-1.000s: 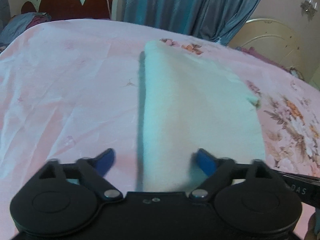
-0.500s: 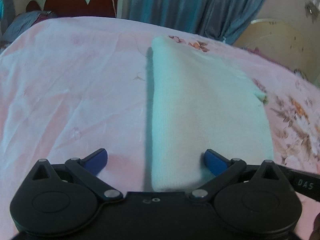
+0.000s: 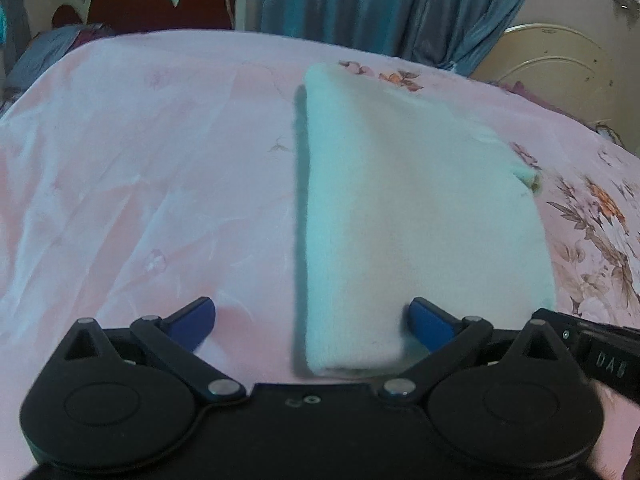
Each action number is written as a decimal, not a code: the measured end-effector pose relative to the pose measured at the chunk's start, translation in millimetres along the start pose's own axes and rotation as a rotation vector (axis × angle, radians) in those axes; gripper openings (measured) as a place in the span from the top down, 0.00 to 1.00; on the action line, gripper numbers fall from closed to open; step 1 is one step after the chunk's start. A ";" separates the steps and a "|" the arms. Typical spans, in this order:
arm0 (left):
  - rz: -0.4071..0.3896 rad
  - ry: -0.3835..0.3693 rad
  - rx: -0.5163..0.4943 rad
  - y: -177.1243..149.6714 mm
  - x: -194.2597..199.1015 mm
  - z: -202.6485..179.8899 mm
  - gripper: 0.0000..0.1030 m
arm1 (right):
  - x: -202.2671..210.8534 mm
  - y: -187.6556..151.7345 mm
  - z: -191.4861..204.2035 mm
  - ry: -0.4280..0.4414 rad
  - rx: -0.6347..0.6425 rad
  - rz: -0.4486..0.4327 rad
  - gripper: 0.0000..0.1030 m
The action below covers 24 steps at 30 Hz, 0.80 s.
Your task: Fold small clothes
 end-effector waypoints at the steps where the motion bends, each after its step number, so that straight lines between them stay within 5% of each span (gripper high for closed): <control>1: 0.009 0.001 0.010 1.7 0.0 0.7 0.00 | 1.2 0.4 0.9 -0.013 0.018 -0.008 0.72; 6: -0.017 0.084 -0.031 4.5 20.8 -7.4 0.11 | 22.7 3.5 -7.3 0.034 -0.001 -0.024 0.67; 11: -0.124 0.205 -0.118 2.5 77.3 -22.4 0.08 | 69.7 -8.7 -10.5 0.108 0.026 -0.060 0.66; 15: -0.194 0.204 -0.106 -5.4 126.9 -33.4 0.02 | 114.0 -27.0 -13.1 0.153 0.060 -0.100 0.60; 17: -0.218 0.197 -0.102 -14.4 152.0 -41.5 0.02 | 137.3 -37.1 -14.3 0.172 0.078 -0.124 0.42; 24: -0.223 0.166 -0.161 -47.2 210.1 -71.1 0.03 | 222.6 -69.5 -20.7 0.189 0.169 -0.205 0.36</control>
Point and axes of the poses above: each gripper's, at about its wrist camera, not at the fingertips, and x roughly against the way its jaws point, z to its left, y to its top, the point moved 2 cm from there along -x, roughly the way its jaws point, and after that the axes turned 13 degrees about -x, right-handed, at the moved point
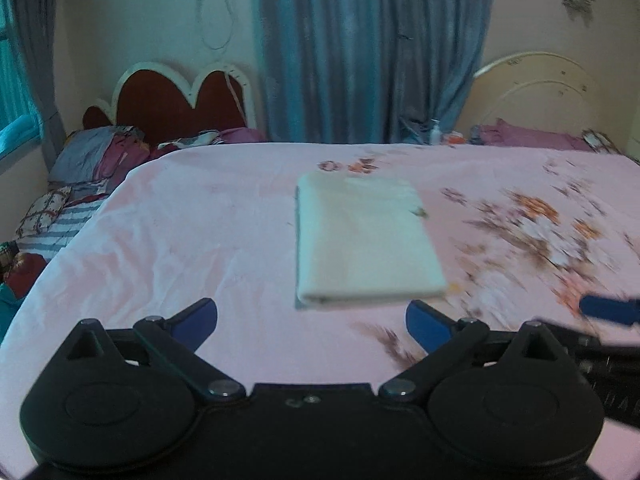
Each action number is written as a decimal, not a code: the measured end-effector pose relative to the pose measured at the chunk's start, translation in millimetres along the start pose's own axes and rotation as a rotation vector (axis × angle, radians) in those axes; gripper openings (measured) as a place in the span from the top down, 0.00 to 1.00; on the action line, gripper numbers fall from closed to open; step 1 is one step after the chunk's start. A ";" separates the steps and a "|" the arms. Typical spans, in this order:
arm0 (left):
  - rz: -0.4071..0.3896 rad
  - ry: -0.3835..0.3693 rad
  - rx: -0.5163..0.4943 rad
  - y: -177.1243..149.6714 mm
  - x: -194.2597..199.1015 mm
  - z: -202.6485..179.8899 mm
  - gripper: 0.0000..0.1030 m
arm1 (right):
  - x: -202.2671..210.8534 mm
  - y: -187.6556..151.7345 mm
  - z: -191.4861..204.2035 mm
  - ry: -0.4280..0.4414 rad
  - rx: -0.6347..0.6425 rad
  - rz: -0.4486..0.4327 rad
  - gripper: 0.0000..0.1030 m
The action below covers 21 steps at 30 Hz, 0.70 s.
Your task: Fold small clothes
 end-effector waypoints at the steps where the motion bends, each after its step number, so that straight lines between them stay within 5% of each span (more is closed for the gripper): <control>1: -0.002 0.003 -0.008 -3.2 8.9 -2.1 0.03 | 12.8 -1.6 0.8 0.000 0.006 -0.013 0.28; 2: -0.006 0.007 -0.012 -5.1 15.7 -4.1 0.03 | 23.9 -3.5 2.0 -0.002 0.010 -0.029 0.21; 10: -0.023 -0.016 0.031 -23.3 77.5 -12.2 0.01 | 87.2 -17.0 5.5 -0.026 0.032 -0.095 0.17; 13: -0.035 0.009 0.052 -27.2 92.5 -11.4 0.01 | 101.8 -20.1 5.1 -0.054 0.022 -0.129 0.07; 21: -0.054 0.031 0.085 -30.7 118.0 -10.5 0.01 | 123.4 -19.2 4.6 -0.068 -0.016 -0.183 0.06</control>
Point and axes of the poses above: each gripper's, at about its wrist camera, not at the fingertips, and x roughly against the way its jaws point, z to its left, y to its top, the point moved 2 cm from there along -x, roughly the way its jaws point, and after that the axes turned 13 degrees about -x, right-handed, at the moved point
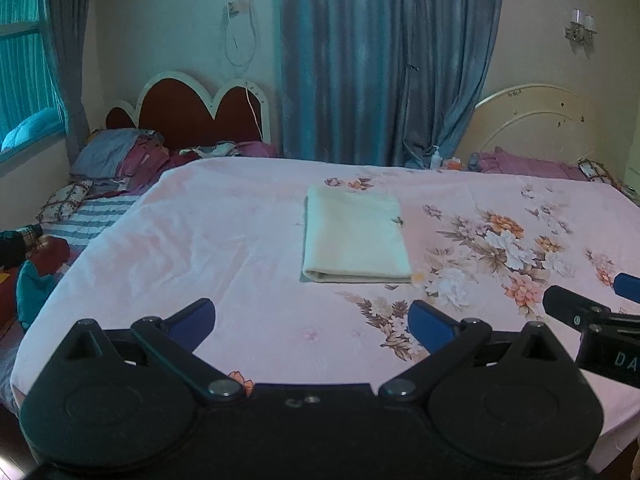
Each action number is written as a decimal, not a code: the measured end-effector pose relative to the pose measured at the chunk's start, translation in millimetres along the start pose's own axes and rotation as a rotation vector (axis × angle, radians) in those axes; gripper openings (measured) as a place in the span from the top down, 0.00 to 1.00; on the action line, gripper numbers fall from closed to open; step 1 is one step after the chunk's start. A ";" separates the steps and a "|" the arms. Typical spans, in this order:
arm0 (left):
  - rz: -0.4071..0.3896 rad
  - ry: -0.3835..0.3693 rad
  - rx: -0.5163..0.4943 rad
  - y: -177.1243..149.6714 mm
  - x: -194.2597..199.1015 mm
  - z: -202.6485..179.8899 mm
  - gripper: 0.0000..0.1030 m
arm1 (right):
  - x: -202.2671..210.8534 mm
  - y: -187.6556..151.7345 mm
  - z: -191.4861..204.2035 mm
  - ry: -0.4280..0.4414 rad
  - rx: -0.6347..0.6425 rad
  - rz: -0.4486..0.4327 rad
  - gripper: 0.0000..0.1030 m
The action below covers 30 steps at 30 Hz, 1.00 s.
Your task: Fold small clothes
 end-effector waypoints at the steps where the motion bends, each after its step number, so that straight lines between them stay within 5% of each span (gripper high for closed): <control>1: 0.000 -0.002 -0.001 -0.1 1.3 -0.6 0.01 | 2.0 0.4 -1.4 0.001 -0.004 -0.002 0.06; 30: -0.006 -0.002 0.016 -3.1 11.6 -5.6 0.01 | 11.0 3.1 -10.0 0.018 -0.016 -0.017 0.05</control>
Point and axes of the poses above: each gripper's, at about its wrist camera, not at the fingertips, and x roughly against the way its jaws point, z to its left, y to its top, the point moved 2 cm from there along -x, roughly the way its jaws point, and after that the axes turned 13 degrees about -x, right-handed, at the moved point
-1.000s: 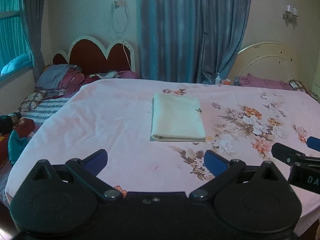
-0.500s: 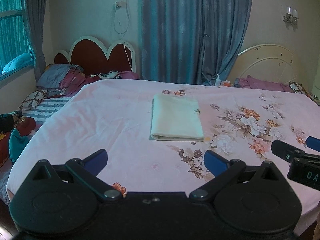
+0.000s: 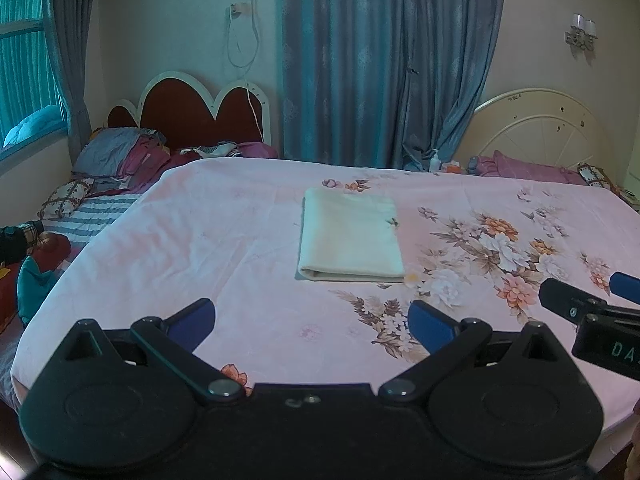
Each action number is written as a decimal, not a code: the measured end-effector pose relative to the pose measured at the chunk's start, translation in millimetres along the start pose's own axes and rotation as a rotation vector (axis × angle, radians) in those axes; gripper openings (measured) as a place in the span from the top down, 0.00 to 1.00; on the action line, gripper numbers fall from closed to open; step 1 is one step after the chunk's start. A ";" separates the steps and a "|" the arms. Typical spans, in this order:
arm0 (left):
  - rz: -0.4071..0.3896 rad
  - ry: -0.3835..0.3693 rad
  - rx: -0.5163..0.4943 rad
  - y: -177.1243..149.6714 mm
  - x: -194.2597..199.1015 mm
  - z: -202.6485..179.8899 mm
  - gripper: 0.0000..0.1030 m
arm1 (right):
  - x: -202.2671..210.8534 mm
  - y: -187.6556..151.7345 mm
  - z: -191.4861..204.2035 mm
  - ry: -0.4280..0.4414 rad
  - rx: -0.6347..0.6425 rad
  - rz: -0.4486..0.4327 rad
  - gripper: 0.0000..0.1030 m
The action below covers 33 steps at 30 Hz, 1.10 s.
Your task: Fold small clothes
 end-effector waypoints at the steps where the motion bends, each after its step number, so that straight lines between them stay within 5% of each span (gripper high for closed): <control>1: 0.000 0.001 0.001 -0.2 0.6 -0.7 0.01 | 0.0 0.1 0.0 0.001 0.001 0.000 0.05; 33: 0.015 -0.021 0.000 -0.3 -9.2 -2.5 0.01 | -9.9 -4.4 3.1 0.007 -0.003 0.020 0.05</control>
Point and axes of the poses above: each gripper's, at about its wrist camera, not at the fingertips, and x roughly against the way its jaws point, z to its left, y to its top, the point moved 2 cm from there along -x, roughly the way its jaws point, and after that the axes turned 13 degrees about -x, right-handed, at the moved point
